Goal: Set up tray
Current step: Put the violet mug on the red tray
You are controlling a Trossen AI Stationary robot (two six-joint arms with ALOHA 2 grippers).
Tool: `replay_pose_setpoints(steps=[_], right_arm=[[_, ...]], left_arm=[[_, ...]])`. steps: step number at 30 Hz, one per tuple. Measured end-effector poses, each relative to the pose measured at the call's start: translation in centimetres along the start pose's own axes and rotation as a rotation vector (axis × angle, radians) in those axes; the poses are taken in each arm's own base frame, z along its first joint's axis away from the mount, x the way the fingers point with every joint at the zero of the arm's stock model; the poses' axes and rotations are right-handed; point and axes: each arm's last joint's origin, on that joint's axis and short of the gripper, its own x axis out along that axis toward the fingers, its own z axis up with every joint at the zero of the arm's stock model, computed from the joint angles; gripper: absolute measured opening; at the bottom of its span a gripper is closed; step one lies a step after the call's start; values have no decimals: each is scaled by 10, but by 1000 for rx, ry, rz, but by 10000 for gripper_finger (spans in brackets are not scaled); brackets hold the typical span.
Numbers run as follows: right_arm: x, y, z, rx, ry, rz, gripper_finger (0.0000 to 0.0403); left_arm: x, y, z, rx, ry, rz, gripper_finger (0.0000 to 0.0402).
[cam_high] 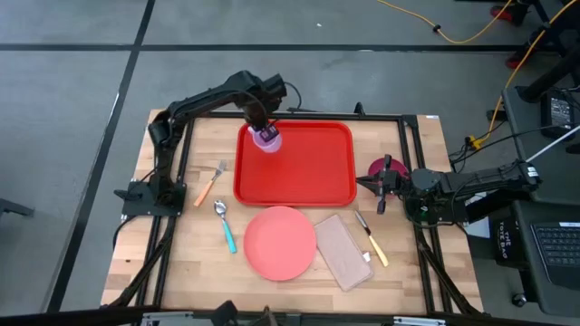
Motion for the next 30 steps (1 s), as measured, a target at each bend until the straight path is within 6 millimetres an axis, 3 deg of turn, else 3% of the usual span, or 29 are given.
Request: replay_pose_setpoints(steps=[7,16,30], right_arm=[[0,0,0,52,0,-1,35],[0,0,0,48,0,-1,35],[0,0,-4,37,40,0,35]], left_arm=[[18,15,10,-42,62,-11,3],[20,29,14,-107,33,4,3],[23,35,17,-117,16,55,3]])
